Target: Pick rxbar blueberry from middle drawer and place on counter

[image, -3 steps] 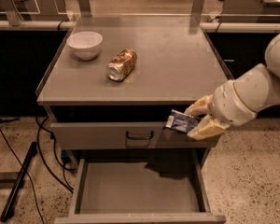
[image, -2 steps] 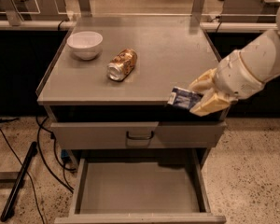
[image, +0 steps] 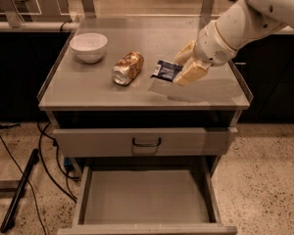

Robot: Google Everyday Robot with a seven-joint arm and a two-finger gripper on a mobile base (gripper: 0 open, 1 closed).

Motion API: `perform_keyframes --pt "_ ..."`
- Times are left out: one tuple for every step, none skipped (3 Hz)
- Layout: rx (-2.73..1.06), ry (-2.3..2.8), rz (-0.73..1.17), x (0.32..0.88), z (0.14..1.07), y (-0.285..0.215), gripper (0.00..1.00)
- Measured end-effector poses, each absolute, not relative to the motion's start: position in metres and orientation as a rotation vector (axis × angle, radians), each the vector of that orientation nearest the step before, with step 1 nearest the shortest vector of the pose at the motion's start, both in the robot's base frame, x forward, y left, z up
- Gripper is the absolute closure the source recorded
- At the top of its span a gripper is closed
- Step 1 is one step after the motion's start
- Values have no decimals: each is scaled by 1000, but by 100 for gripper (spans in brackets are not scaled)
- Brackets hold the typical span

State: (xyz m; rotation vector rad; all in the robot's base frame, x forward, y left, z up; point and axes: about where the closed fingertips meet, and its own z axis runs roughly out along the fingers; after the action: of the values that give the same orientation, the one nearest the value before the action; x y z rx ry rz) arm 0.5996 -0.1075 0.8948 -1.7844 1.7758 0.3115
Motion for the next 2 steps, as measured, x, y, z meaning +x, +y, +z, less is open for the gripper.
perform_keyframes --pt "-1775 1788 309 602 892 -109 100" --pt "-1739 1829 298 611 884 -115 100"
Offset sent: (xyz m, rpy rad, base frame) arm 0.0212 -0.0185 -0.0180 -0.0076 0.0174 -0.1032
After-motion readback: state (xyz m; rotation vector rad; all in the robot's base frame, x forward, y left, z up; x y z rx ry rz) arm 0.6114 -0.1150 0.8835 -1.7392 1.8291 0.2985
